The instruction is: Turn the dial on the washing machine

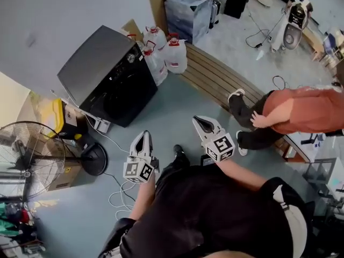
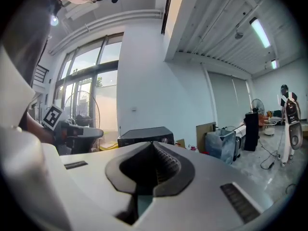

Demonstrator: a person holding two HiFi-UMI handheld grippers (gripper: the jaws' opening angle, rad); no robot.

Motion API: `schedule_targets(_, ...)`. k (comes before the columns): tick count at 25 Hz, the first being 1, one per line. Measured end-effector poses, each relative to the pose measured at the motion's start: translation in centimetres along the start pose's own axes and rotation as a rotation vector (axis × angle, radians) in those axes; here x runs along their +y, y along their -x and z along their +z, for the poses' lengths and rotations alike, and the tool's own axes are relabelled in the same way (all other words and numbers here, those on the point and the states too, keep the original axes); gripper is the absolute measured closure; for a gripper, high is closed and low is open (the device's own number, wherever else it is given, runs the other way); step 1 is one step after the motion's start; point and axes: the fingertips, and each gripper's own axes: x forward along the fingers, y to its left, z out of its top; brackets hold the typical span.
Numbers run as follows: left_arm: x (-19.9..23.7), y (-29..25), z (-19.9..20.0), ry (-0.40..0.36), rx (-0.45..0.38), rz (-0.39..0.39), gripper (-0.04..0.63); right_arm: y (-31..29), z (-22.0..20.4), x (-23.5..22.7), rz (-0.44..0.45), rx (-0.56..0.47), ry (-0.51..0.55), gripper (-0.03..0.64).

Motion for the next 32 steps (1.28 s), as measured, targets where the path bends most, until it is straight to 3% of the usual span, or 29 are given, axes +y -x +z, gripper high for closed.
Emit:
schedule_targets(9,5.9,-9.7,3.1,0.025,-0.009,-0.072,0.581,-9.4,4.6,-4.5,-0.040,-0.014,0.045,0.591)
schedule_targets(21,7.9,-17.6,1.9,0.055,0.026,-0.130,0.581,-12.1,5.8,-10.3,-0.127,-0.010,0.061,0.591)
schedule_targets(27,8.2,-21.6,2.4,0.025,0.017,-0.079,0.581,-14.1,5.2,-15.2,-0.121,-0.022,0.032,0.592)
schedule_targets(32,8.7,-25.5,2.4,0.008,0.011,0.003,0.581,-17.8,5.2,-19.4,-0.048,-0.032,0.019,0.591)
